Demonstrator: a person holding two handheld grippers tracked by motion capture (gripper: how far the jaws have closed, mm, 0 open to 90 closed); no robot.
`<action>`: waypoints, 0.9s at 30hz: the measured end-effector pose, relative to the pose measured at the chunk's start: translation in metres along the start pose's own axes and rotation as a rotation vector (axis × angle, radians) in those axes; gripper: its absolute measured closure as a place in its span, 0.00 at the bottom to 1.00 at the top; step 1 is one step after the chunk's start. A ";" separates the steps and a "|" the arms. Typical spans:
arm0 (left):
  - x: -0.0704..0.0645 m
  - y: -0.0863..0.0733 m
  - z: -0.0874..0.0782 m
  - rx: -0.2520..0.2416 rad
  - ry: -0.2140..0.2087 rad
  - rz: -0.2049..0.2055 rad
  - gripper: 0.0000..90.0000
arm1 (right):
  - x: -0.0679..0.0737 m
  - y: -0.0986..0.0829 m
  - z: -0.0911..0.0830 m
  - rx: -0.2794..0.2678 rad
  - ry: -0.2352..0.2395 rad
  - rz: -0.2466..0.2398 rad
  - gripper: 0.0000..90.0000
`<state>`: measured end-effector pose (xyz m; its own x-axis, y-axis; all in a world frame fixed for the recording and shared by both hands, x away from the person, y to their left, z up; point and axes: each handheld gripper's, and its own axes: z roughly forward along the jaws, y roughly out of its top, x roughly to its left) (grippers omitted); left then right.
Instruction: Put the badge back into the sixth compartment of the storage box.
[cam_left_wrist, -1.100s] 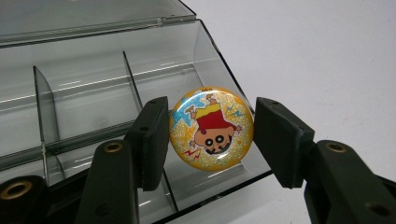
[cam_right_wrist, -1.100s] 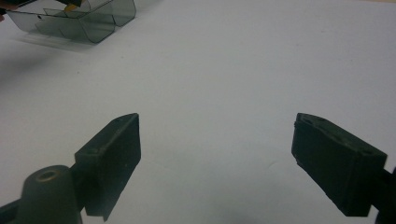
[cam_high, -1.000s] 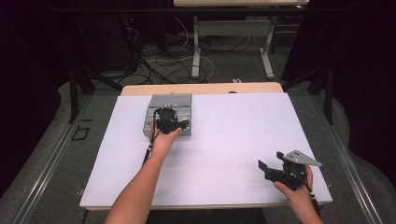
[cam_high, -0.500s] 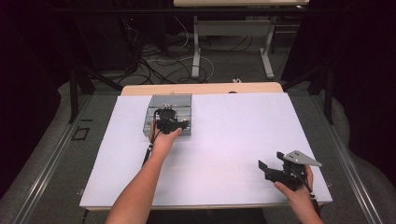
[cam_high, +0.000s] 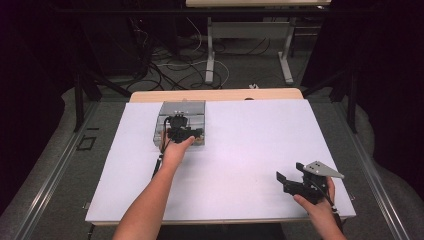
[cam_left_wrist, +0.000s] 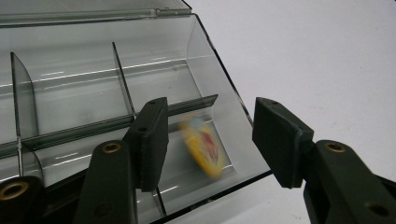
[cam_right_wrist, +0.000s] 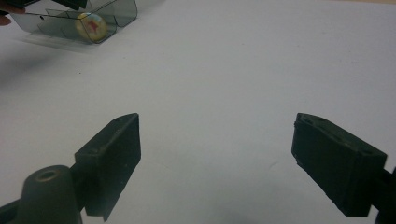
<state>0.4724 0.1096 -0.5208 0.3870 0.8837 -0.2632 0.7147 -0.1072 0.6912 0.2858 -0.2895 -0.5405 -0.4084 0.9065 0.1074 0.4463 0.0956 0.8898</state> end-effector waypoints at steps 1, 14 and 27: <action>0.001 0.000 -0.001 0.005 -0.001 0.003 0.52 | 0.000 0.001 -0.001 0.023 -0.002 0.003 0.17; 0.007 0.003 -0.011 -0.035 0.026 -0.012 0.48 | 0.000 0.000 0.001 0.008 -0.006 -0.008 0.17; 0.005 0.006 -0.034 -0.096 0.011 0.046 0.43 | 0.001 0.000 0.002 -0.001 0.001 -0.003 0.17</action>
<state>0.4591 0.1288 -0.4954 0.4119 0.8836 -0.2226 0.6367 -0.1043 0.7640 0.2868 -0.2879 -0.5411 -0.4107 0.9057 0.1050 0.4443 0.0982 0.8904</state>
